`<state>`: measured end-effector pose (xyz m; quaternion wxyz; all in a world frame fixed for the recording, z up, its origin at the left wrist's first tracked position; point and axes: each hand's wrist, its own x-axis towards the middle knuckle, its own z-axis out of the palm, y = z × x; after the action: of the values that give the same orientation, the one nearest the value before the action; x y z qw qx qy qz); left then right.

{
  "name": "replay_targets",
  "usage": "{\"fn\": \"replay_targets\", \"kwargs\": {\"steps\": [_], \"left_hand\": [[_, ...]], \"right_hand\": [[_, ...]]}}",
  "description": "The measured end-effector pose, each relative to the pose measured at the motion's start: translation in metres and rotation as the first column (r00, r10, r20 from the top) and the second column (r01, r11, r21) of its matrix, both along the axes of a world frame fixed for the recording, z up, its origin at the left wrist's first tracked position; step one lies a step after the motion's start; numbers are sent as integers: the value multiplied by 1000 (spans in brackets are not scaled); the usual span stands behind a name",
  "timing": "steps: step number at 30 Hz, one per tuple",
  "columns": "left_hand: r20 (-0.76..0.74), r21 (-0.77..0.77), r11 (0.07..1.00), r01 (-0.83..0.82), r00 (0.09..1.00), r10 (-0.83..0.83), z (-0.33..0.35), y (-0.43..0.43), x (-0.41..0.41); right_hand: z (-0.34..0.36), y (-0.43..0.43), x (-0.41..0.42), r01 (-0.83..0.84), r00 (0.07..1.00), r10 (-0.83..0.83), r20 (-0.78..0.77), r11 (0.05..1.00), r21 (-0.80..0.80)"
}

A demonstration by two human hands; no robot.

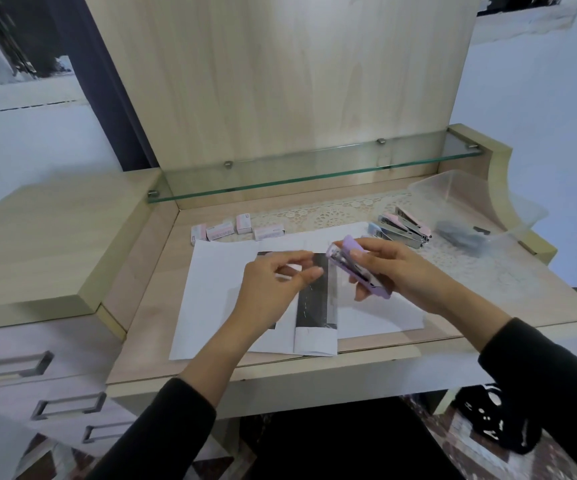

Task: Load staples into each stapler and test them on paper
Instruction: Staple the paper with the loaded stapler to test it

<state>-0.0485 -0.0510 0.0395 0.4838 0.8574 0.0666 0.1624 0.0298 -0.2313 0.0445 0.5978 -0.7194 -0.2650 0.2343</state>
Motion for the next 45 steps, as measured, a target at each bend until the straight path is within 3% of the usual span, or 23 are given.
{"fn": "replay_targets", "kwargs": {"steps": [5,8,11,17,23,28,32,38,45], "left_hand": [[-223,331,913,238,960,-170,-28,6,-21],[-184,336,923,190,974,-133,-23,15,-9],[-198,445,877,184,975,-104,-8,23,23],[-322,567,766,305,937,-134,4,25,88],[-450,542,733,411,879,-161,-9,21,115],[-251,518,811,272,955,-159,-14,28,118],[-73,369,903,219,976,-206,-5,33,116],[135,424,891,161,962,-238,30,29,107],[169,528,840,125,954,-248,39,26,103]], "right_hand": [[-6,-22,10,32,998,-36,-51,997,-69],[-6,-28,12,47,998,-50,-30,993,-110],[-3,-29,14,75,997,-71,30,986,-147],[-5,-28,22,107,994,-102,43,986,-131],[-9,-27,34,119,988,-99,120,978,-173],[-13,-22,46,121,977,-79,196,970,-213],[-13,-13,53,97,973,-35,228,959,-265],[1,4,52,75,962,1,272,960,-270],[12,10,42,71,955,9,298,964,-257]]}}
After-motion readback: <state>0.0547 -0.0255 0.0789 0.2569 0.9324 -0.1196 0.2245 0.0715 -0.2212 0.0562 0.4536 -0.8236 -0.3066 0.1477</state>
